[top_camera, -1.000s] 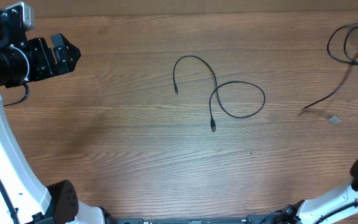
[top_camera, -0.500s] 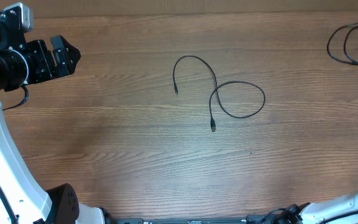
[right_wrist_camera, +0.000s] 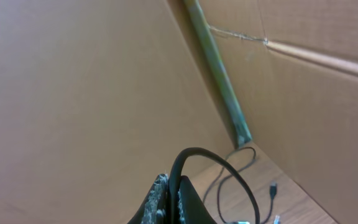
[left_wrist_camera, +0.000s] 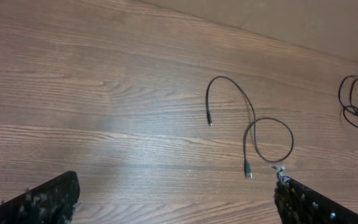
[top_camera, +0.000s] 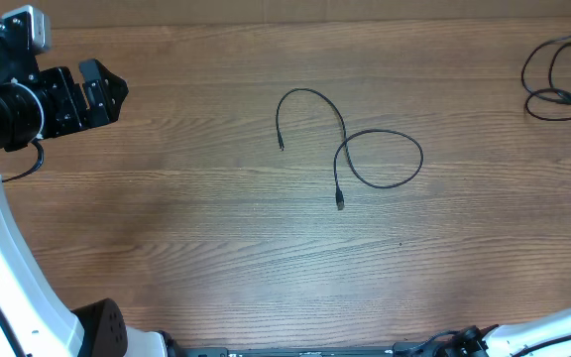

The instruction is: Untangle cables

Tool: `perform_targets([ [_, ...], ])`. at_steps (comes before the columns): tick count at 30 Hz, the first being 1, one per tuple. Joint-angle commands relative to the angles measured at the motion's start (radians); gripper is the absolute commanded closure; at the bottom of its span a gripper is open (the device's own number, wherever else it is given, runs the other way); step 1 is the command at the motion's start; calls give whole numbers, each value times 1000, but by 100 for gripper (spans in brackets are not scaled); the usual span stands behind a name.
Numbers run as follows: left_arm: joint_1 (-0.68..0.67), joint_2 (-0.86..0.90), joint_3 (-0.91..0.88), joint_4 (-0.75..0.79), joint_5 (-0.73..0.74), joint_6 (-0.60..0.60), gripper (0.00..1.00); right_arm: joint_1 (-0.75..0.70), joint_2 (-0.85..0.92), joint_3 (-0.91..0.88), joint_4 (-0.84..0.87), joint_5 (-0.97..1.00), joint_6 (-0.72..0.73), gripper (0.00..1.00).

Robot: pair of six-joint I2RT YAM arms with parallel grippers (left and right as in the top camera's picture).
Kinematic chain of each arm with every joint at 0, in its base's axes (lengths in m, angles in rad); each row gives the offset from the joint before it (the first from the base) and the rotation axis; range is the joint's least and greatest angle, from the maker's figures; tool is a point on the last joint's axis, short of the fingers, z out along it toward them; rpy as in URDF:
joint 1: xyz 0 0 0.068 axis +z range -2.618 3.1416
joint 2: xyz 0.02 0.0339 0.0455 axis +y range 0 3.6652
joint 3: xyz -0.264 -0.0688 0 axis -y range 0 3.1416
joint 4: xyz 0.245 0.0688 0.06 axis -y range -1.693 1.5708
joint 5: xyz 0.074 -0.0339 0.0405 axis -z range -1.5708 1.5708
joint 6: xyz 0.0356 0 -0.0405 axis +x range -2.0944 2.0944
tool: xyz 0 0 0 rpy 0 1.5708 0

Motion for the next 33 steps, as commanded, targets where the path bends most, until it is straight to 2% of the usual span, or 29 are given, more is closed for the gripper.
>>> perform_targets([
  [1,-7,-20,1,-2,6,26,0,19,-61,50,9,-123,56,96],
  [14,-7,-20,1,-2,7,26,0,235,-291,61,-31,-187,116,96],
  [21,-7,-20,1,-2,7,27,0,406,-309,58,-60,-189,112,96],
  [27,-7,-20,1,-2,7,27,0,368,-308,58,-63,-152,112,96],
  [33,-7,-20,1,-2,6,27,0,255,-304,58,-61,-125,112,96],
])
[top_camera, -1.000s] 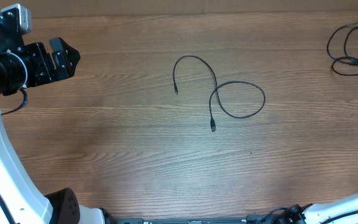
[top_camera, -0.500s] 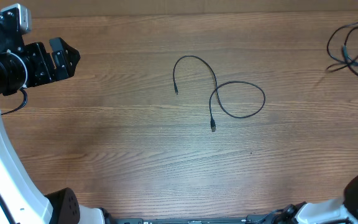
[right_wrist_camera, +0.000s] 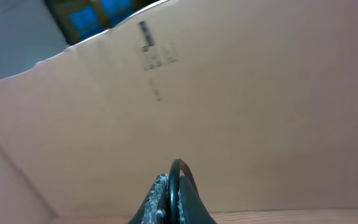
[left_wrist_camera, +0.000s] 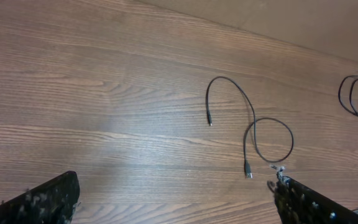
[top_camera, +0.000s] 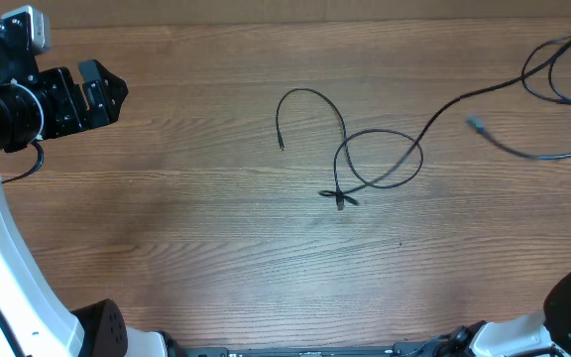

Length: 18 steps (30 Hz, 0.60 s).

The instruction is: Untangle cables

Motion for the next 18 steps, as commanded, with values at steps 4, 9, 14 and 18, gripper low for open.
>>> perform_targets([
  [4,-7,-17,1,-2,7,34,0,-190,-7,3,-8,33,3,96],
  [9,-7,-17,1,-2,6,34,0,-320,-7,3,-15,-15,3,96],
  [14,-7,-17,1,-2,4,34,0,-338,12,2,-74,24,-58,96],
  [18,-7,-17,1,-2,4,34,0,-336,80,2,-166,203,-143,96],
])
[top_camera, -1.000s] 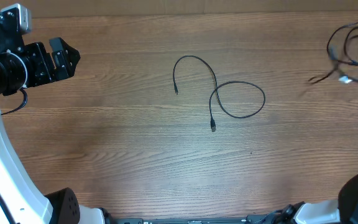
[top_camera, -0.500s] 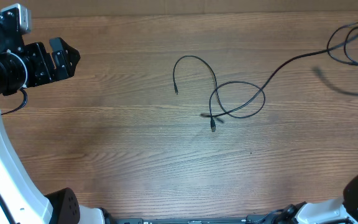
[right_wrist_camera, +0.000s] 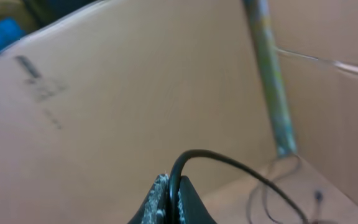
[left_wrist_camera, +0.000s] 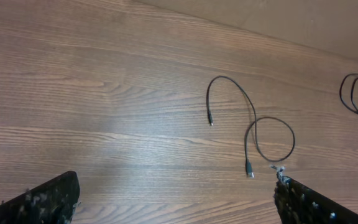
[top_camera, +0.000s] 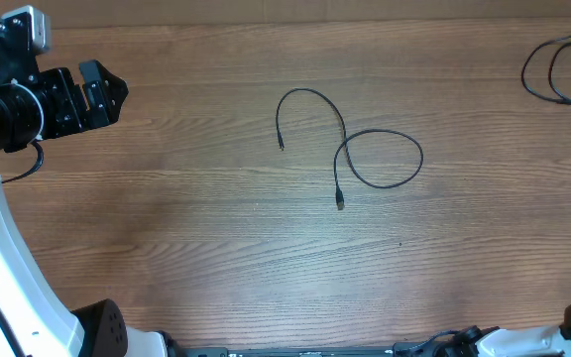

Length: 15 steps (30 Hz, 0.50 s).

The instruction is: Untangle cables

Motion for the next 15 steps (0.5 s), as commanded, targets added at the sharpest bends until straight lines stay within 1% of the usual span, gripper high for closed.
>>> perform_targets([
  [1,-7,-17,1,-2,4,23,0,-1,92,1,-31,162,-91,96],
  [8,-7,-25,1,-2,8,22,0,11,320,1,19,159,-100,96],
  [15,-7,-65,1,-2,8,23,0,26,489,1,11,163,-131,96],
])
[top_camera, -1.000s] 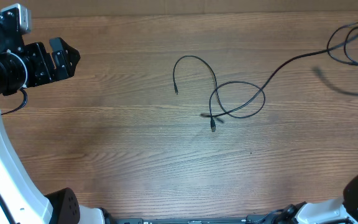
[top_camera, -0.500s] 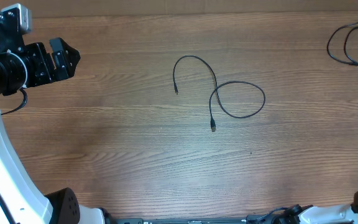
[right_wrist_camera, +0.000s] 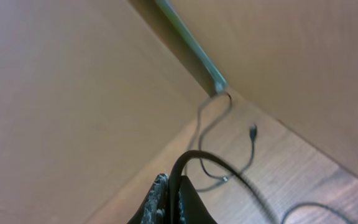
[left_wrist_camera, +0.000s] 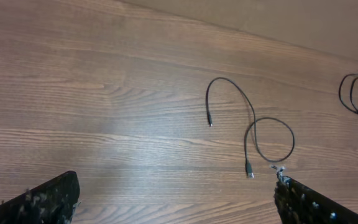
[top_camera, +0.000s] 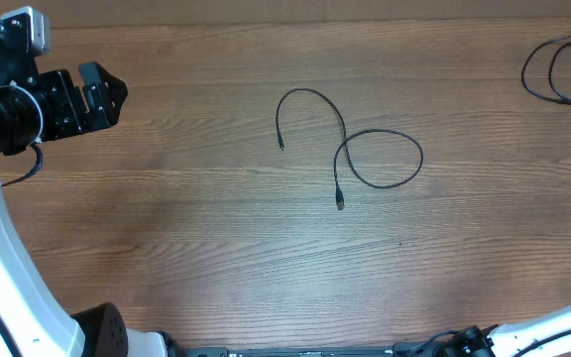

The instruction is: Untangle cables

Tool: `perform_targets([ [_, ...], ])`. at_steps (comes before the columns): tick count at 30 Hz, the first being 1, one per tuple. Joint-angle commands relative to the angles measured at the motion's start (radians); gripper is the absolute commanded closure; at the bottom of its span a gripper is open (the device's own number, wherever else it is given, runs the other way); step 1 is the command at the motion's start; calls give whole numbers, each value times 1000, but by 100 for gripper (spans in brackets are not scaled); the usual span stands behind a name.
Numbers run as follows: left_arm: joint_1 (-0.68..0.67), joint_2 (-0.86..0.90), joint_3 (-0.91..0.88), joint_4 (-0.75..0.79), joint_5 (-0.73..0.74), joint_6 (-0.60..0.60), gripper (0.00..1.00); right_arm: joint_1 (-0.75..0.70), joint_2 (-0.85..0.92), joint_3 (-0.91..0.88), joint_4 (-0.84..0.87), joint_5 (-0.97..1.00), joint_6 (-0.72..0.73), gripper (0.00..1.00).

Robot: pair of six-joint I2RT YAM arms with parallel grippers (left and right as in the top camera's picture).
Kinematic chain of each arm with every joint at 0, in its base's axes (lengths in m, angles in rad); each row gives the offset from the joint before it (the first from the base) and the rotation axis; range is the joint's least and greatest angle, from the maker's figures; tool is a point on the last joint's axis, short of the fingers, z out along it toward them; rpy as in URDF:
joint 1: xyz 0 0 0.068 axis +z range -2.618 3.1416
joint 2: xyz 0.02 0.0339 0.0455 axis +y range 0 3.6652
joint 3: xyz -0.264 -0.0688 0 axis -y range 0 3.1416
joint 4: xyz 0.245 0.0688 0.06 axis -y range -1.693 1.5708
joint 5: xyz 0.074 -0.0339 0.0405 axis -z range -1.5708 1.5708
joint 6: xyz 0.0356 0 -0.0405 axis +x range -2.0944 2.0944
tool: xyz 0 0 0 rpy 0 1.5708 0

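A short black cable (top_camera: 346,139) lies in the middle of the wooden table (top_camera: 186,228), curled into an S with one closed loop; the left wrist view shows this short cable (left_wrist_camera: 252,126) too. A longer black cable (top_camera: 551,71) lies at the far right corner, with another bend at the right edge. My left gripper (top_camera: 102,93) hangs open above the table's left side, its fingers (left_wrist_camera: 42,198) wide apart. My right gripper (right_wrist_camera: 178,194) is shut on the long cable (right_wrist_camera: 229,163), outside the overhead view.
Cardboard walls (right_wrist_camera: 73,93) stand behind the table and at its right, meeting in a corner with a green strip (right_wrist_camera: 191,46). The long cable's plug end (right_wrist_camera: 252,130) lies near that corner.
The right wrist has turned from facing the cardboard wall to looking down at the table corner. A bend of the long cable now shows at the overhead view's right edge. The left arm has not moved.
The long cable first lay bunched at the far right with my right gripper shut on it. Then it was flung out across the short cable's loop. After that it was back at the right, clear of the short cable, as it is now.
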Motion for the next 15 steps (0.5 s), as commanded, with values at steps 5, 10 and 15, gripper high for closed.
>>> perform_targets([
  [5,-7,-70,1,-2,7,19,0,61,94,5,7,55,-48,96],
  [10,-7,-78,1,-2,7,18,0,117,138,-72,34,102,-58,96],
  [15,-7,-78,1,-2,7,3,0,178,156,-219,99,216,-79,96],
])
